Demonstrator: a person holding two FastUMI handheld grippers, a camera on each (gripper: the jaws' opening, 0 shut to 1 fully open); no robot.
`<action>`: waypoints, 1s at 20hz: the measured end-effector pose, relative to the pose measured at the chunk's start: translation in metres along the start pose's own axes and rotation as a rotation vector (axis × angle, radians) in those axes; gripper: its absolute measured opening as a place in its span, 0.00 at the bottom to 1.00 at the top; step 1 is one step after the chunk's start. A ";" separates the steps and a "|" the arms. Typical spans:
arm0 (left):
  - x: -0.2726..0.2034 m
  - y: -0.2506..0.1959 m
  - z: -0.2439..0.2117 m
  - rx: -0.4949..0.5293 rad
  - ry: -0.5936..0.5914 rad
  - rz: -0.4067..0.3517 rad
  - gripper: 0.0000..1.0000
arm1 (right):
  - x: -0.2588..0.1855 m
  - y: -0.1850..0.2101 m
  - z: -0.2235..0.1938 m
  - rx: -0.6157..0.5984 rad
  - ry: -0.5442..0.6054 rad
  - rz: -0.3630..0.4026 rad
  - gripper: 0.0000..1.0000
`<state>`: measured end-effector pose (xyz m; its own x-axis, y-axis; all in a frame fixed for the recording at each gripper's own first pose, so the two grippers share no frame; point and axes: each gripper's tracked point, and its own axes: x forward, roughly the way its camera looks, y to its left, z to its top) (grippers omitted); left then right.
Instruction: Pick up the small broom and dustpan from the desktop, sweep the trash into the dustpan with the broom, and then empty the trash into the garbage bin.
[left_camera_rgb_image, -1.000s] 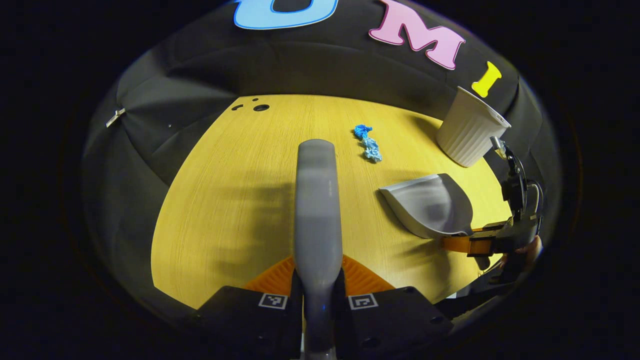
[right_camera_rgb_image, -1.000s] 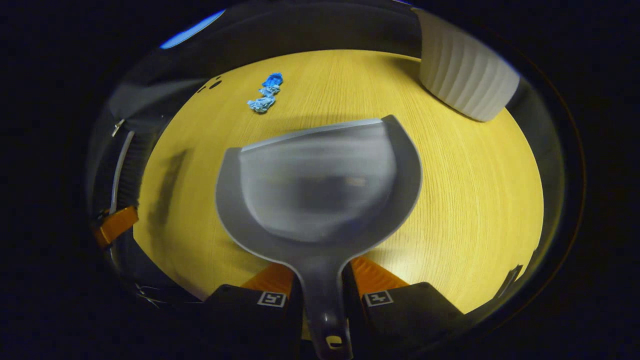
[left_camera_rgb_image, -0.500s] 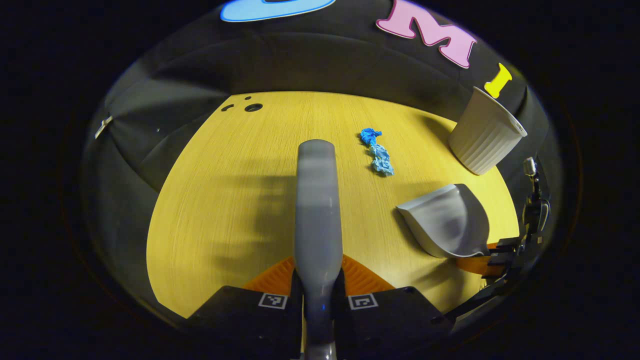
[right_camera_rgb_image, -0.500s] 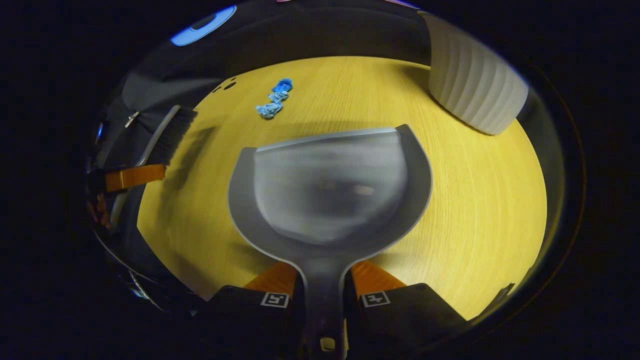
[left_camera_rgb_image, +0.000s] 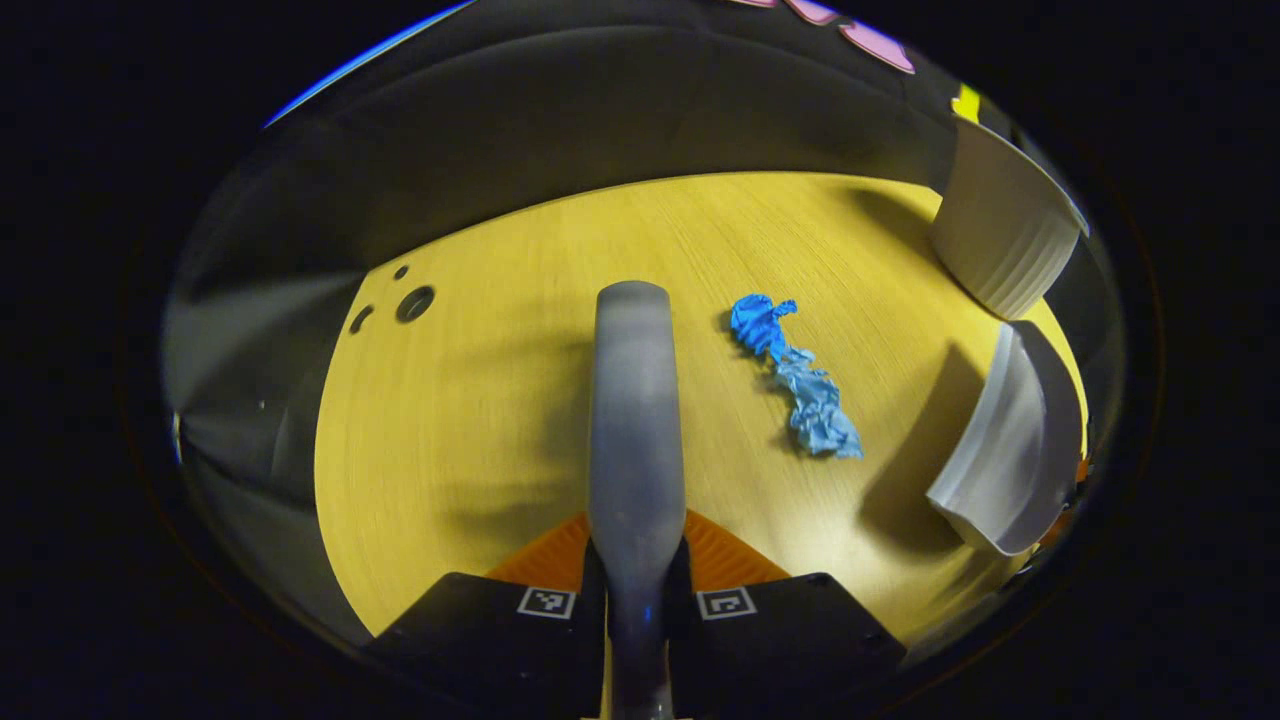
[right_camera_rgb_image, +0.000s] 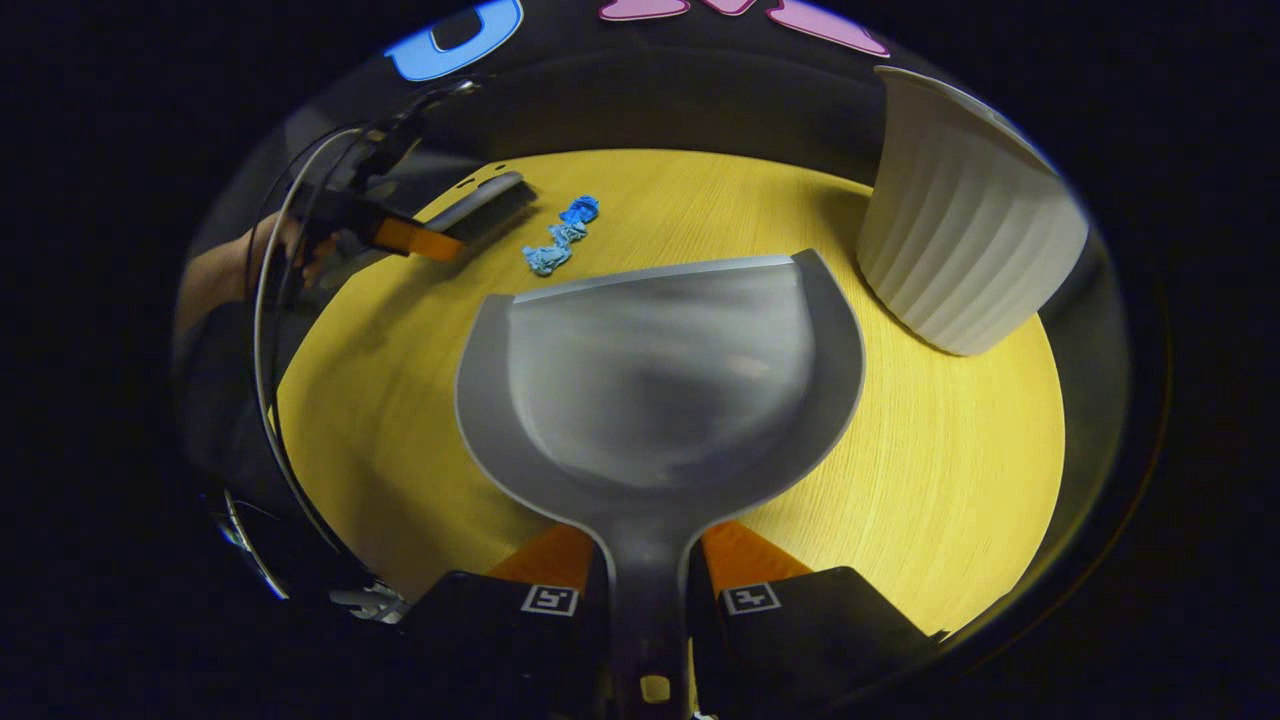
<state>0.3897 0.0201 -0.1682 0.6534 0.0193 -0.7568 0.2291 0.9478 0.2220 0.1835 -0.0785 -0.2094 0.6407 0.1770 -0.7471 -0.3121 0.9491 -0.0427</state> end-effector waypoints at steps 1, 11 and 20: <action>0.007 -0.002 0.006 0.055 0.015 0.003 0.33 | 0.002 -0.005 -0.004 -0.015 0.013 -0.005 0.37; 0.021 -0.068 0.040 0.372 0.072 -0.101 0.30 | 0.013 -0.016 -0.017 -0.078 0.070 0.060 0.37; -0.016 -0.159 -0.002 0.392 0.134 -0.323 0.30 | 0.016 -0.031 -0.025 -0.123 0.046 0.099 0.37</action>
<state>0.3412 -0.1304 -0.1928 0.4126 -0.1889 -0.8911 0.6729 0.7226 0.1584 0.1859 -0.1112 -0.2370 0.5703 0.2535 -0.7813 -0.4576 0.8880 -0.0458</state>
